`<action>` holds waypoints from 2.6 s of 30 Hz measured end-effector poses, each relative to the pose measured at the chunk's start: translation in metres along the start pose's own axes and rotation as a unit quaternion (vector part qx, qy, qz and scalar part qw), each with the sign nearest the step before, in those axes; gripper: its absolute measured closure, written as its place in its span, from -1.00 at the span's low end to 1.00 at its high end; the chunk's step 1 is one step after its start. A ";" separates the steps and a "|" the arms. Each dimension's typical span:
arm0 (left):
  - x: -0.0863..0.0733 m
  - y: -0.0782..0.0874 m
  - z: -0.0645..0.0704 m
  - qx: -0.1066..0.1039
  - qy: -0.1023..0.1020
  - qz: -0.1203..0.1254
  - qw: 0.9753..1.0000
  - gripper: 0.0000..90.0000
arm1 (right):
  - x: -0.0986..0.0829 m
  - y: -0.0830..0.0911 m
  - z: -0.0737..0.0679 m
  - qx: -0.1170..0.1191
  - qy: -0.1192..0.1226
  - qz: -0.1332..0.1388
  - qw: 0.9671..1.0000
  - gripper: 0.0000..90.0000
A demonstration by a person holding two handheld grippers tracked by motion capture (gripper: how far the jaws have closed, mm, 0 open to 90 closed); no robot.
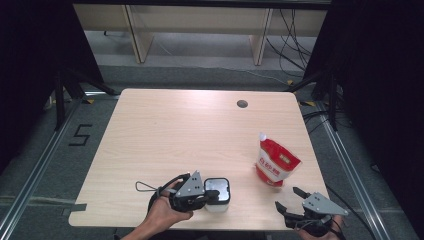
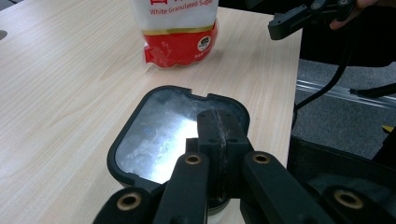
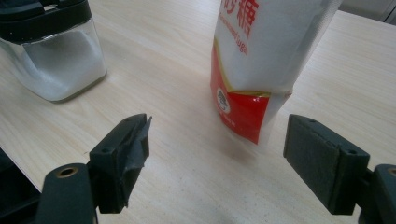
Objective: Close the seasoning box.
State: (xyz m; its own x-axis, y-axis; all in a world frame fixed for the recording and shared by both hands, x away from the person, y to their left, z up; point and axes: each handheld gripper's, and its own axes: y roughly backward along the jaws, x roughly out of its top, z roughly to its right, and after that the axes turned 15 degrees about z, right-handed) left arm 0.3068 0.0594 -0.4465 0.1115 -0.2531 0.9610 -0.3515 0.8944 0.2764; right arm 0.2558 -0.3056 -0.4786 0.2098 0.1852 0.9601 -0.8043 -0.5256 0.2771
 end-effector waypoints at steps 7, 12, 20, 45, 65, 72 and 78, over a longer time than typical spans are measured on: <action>0.002 0.004 -0.003 0.001 0.013 0.009 1.000 0.89 | 0.000 -0.001 0.002 0.008 0.014 0.004 1.000 -0.48; 0.006 0.010 -0.006 -0.008 0.035 0.029 0.999 0.53 | 0.000 -0.001 0.001 0.007 0.013 0.005 1.000 -0.48; 0.011 0.024 -0.007 0.001 0.034 0.031 0.999 -0.19 | -0.001 -0.002 0.002 0.008 0.019 0.005 1.000 -0.48; -0.041 0.062 -0.010 0.054 0.058 -0.013 0.997 -0.65 | -0.001 -0.002 -0.001 0.012 0.013 -0.003 1.000 -0.48; -0.065 0.075 -0.004 0.060 0.056 -0.028 0.996 -0.65 | -0.002 -0.004 -0.002 0.024 0.019 -0.008 1.000 -0.48; -0.067 0.075 0.000 0.058 0.065 -0.028 0.996 -0.65 | -0.002 -0.004 -0.001 0.027 0.026 -0.007 0.999 -0.50; -0.069 0.075 -0.002 0.063 0.070 -0.018 0.995 -0.65 | -0.004 -0.006 -0.003 0.033 0.015 -0.018 0.999 -0.53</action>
State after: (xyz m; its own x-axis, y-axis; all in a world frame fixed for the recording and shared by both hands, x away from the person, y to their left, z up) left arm 0.2749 0.1445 -0.4919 0.2521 -0.2222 0.9418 -0.4574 0.8303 0.3184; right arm 0.2580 -0.3011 -0.4839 0.2195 0.2293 0.9483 -0.7576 -0.5723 0.3138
